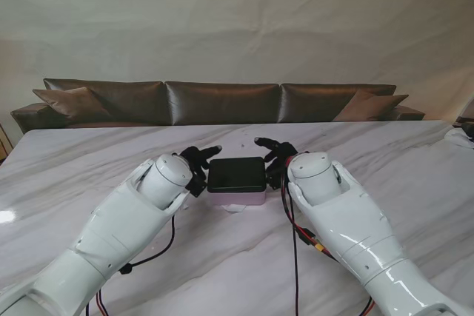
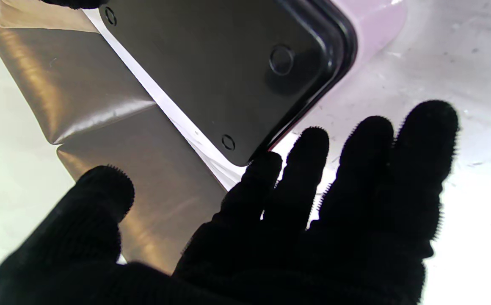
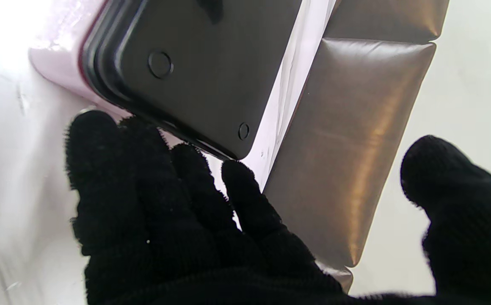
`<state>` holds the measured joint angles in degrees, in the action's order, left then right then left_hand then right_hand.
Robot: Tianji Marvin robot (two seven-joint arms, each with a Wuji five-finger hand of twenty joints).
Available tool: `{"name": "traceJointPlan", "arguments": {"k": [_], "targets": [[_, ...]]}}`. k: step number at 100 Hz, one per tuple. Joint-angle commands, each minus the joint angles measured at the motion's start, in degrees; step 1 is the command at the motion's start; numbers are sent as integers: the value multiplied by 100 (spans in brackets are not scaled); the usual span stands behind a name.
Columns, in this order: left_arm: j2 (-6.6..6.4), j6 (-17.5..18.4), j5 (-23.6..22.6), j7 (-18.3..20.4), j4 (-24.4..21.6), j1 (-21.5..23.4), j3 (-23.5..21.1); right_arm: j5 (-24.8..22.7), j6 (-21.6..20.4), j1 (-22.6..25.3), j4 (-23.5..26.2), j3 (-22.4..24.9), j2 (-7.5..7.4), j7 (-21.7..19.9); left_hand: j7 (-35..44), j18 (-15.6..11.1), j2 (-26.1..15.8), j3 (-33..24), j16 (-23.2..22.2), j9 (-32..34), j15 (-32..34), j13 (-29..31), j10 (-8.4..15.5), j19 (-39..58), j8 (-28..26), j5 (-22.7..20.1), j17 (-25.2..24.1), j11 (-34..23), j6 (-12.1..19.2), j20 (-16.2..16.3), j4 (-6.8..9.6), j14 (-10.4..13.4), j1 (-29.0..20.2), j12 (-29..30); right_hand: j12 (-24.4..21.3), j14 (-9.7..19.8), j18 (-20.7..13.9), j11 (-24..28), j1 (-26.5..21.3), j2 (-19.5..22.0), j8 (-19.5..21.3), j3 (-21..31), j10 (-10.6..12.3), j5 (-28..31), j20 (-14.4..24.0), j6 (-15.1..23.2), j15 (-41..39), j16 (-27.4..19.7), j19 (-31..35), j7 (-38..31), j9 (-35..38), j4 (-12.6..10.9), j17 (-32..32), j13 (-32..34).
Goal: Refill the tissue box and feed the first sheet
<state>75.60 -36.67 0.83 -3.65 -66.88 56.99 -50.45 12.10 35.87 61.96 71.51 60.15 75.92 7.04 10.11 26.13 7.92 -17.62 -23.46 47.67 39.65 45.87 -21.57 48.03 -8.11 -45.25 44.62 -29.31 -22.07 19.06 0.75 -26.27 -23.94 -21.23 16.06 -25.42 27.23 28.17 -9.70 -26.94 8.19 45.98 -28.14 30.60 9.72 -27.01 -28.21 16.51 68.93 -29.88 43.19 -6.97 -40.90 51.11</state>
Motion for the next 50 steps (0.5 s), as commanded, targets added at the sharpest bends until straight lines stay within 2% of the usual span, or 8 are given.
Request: {"name": "traceJointPlan", "arguments": {"k": [1,50], "targets": [[-10,-69,-33,95,-119,69,-17,-13,24,9,49,13,24,-95,331,-383,-212,50,-28,109,66,34,147,2597,-184,-331,178,-47,372,-35,212,-149,135,-1,-15,355,-322,15,10,47,41,-150,194,132,42,158,-9,-63,50,-92,91,-87,-26,164],[-79,-112,-247,108,-109,108,-101,-85,88,35,69,43,-5,-139,338,-392,-216,61,-24,127,68,49,164,2603,-187,-337,200,-52,369,-48,215,-137,135,-2,-14,359,-329,18,9,52,42,-154,185,132,57,161,-13,-61,47,-93,85,-85,-30,168]]}}
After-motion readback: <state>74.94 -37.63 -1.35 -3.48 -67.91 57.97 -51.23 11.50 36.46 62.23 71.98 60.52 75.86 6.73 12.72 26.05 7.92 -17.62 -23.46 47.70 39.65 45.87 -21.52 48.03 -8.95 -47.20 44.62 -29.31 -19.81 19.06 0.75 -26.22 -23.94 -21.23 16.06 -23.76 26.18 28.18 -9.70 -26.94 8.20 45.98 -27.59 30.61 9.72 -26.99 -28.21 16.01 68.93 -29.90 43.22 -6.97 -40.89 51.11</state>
